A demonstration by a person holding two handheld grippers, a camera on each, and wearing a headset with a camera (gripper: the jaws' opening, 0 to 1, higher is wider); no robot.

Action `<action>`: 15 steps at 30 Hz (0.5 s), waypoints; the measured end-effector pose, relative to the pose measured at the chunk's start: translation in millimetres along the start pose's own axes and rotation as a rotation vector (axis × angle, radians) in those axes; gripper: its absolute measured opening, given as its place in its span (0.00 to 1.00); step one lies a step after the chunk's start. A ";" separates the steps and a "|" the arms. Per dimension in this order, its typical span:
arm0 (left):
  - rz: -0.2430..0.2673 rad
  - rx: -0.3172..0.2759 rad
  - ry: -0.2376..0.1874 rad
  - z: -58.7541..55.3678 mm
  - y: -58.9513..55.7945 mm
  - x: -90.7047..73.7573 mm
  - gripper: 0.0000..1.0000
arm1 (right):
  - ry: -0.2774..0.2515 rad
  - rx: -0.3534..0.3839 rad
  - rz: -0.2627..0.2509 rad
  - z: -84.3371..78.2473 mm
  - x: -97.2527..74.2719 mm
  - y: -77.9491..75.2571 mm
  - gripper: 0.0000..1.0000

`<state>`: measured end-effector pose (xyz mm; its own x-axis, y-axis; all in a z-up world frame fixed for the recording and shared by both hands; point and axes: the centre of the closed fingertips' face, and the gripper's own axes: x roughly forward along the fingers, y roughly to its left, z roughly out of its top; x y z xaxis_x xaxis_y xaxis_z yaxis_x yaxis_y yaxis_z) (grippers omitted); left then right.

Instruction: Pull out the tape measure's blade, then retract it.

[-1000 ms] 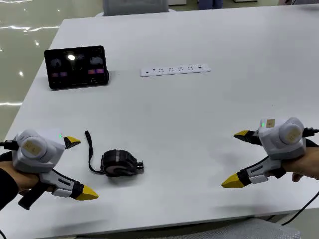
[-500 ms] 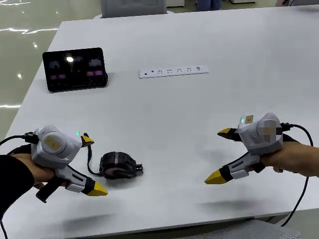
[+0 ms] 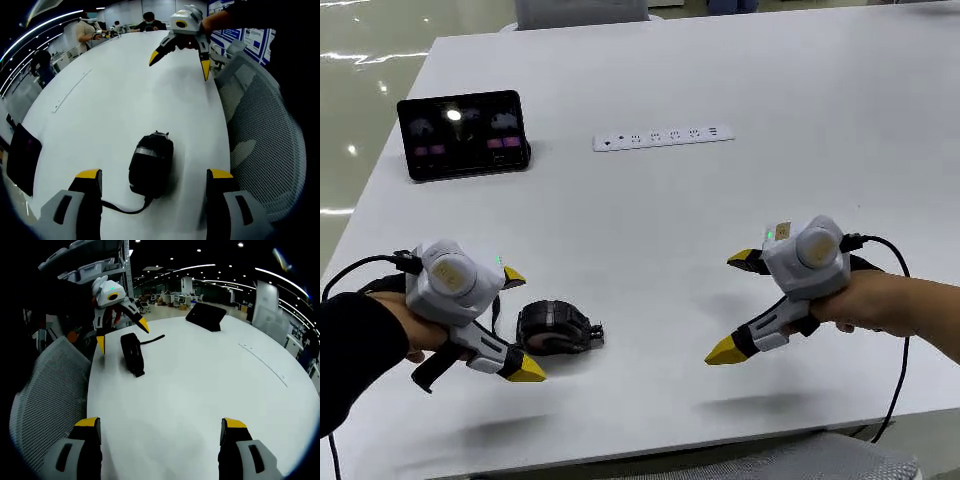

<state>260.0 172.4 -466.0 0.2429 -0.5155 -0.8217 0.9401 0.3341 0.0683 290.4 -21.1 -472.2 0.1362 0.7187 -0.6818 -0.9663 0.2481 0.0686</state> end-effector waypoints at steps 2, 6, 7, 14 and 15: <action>-0.006 0.009 0.005 1.5 -0.2 2.5 0.82 | 0.002 -0.003 0.002 1.8 3.5 1.6 0.99; -0.013 0.050 0.026 3.8 -1.7 8.2 0.79 | 0.009 -0.008 0.014 7.5 13.7 5.9 0.99; -0.017 0.059 0.028 4.1 -2.8 9.4 0.79 | 0.010 -0.013 0.016 9.0 15.9 6.7 0.99; -0.037 0.112 0.075 -3.0 -4.1 22.2 0.72 | 0.012 -0.050 0.036 21.4 34.2 12.3 0.99; -0.035 0.118 0.085 -2.5 -3.8 22.9 0.72 | 0.014 -0.053 0.041 23.2 37.4 14.2 0.99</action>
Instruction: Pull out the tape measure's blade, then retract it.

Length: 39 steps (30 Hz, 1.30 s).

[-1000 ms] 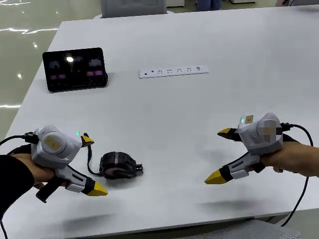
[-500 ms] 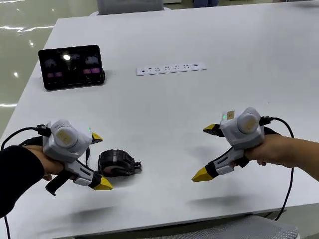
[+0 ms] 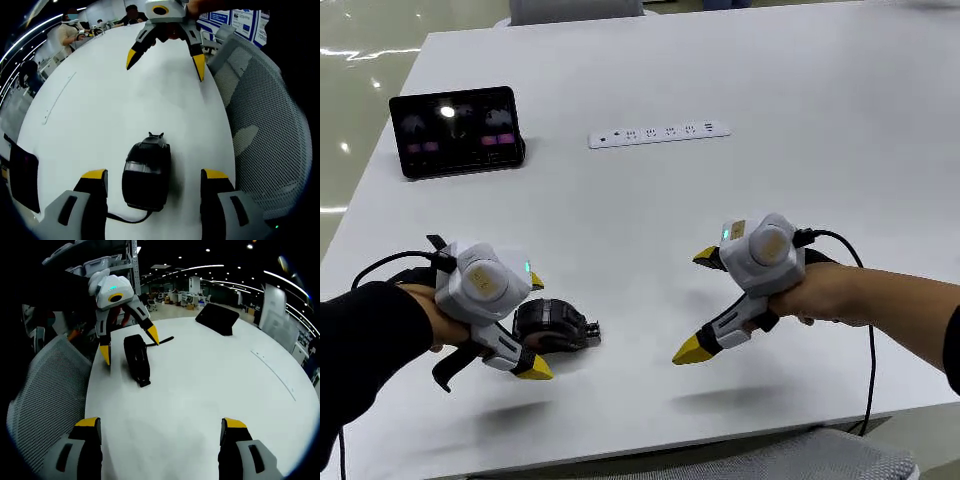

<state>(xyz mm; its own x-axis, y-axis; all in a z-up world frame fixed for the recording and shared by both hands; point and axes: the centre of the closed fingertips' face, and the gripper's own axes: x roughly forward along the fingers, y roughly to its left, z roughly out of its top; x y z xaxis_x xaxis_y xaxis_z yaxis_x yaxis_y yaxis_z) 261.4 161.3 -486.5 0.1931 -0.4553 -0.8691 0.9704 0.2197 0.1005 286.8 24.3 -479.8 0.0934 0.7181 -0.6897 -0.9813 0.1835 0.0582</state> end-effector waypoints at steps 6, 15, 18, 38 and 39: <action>0.003 0.003 0.009 2.4 3.3 1.5 0.67 | -0.018 -0.025 0.022 11.8 9.8 7.4 0.99; -0.004 0.015 0.006 7.7 3.8 5.1 0.59 | -0.029 -0.049 0.037 21.5 24.5 11.5 0.91; -0.017 0.025 0.009 8.5 2.0 6.1 0.55 | -0.028 -0.049 0.038 24.0 29.4 12.3 0.93; -0.013 0.045 0.025 8.3 7.3 10.1 0.31 | -0.015 -0.080 0.081 33.1 58.6 18.3 0.72; -0.013 0.043 0.024 8.4 7.2 10.2 0.31 | -0.012 -0.082 0.084 33.0 60.4 19.0 0.69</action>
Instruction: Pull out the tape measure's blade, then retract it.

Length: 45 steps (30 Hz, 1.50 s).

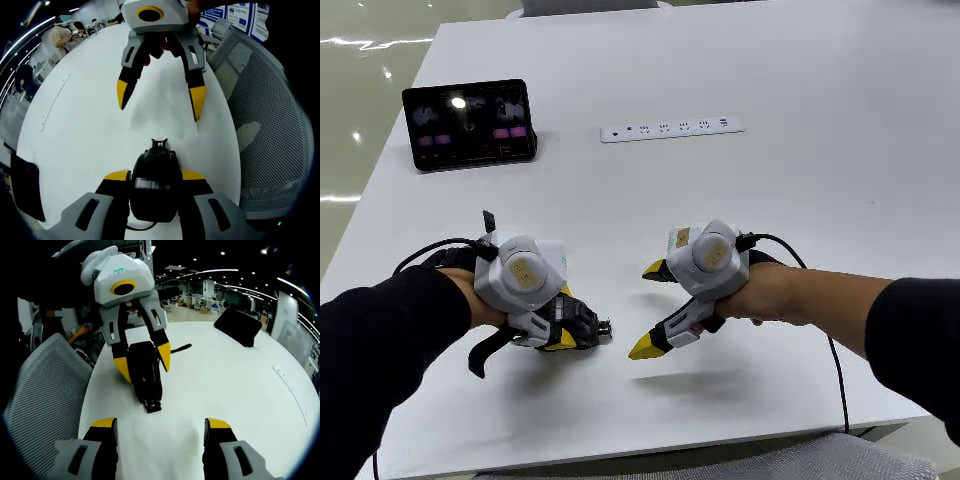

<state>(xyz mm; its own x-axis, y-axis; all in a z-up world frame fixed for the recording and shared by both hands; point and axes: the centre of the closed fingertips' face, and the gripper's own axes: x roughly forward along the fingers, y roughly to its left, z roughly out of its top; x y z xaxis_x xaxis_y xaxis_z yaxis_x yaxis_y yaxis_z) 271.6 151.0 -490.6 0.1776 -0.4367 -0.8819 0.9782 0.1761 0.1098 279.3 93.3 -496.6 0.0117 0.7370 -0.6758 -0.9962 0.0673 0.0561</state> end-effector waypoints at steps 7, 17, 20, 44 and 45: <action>-0.001 -0.001 -0.004 0.4 0.3 -0.4 0.31 | 0.015 -0.023 0.013 4.8 10.6 5.1 0.62; -0.008 0.005 -0.025 0.8 0.7 -0.8 0.31 | 0.056 -0.065 0.068 1.1 26.8 13.9 0.48; -0.007 0.000 -0.033 1.3 0.5 -1.1 0.31 | 0.054 -0.061 0.067 1.4 30.5 12.0 0.44; -0.013 -0.003 -0.044 0.0 0.9 -0.6 0.31 | 0.075 -0.155 0.077 7.5 48.7 13.6 0.13; -0.013 -0.003 -0.045 0.0 0.9 -0.6 0.31 | 0.081 -0.169 0.082 7.3 48.9 13.8 0.13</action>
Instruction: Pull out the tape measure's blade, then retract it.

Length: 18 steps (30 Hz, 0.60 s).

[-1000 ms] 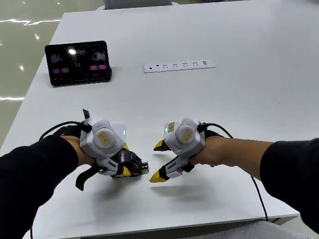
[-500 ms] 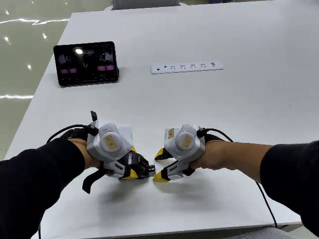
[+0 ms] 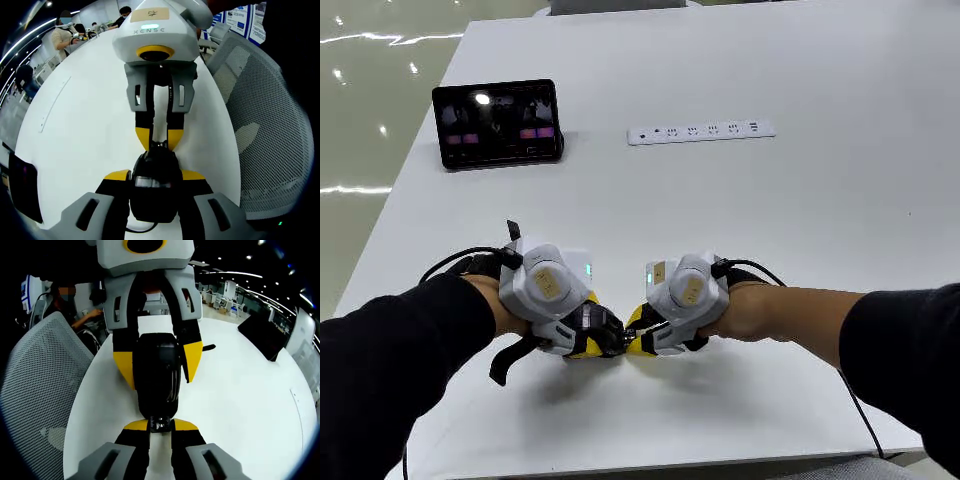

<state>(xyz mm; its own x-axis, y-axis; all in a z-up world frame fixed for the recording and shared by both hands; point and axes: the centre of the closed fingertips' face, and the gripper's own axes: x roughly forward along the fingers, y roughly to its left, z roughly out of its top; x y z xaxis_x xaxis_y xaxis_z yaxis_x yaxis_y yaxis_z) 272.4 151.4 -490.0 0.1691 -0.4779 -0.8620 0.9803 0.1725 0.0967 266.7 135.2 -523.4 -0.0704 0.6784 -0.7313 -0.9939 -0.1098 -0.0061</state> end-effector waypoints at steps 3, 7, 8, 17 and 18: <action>0.001 -0.005 -0.001 -0.2 0.3 0.0 0.31 | 0.007 -0.042 0.006 -0.2 0.7 0.6 0.12; -0.002 -0.004 0.000 -0.1 -0.1 0.0 0.31 | -0.005 -0.024 0.013 -0.9 -0.6 1.0 0.11; -0.003 -0.004 0.000 -0.1 -0.3 0.0 0.31 | -0.002 -0.027 0.010 -0.8 -0.5 1.2 0.11; -0.001 -0.018 -0.006 -0.6 0.9 -0.6 0.31 | 0.003 0.003 0.018 -2.5 -2.8 -0.9 0.10; -0.003 -0.018 -0.007 -0.6 0.9 -0.6 0.31 | 0.005 0.004 0.018 -2.7 -2.8 -0.7 0.10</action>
<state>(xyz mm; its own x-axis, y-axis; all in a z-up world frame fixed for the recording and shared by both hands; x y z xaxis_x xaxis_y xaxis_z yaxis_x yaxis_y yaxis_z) 273.0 152.4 -489.7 0.1672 -0.4842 -0.8588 0.9787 0.1870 0.0851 267.9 131.4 -523.2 -0.0880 0.6730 -0.7344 -0.9929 -0.1189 0.0100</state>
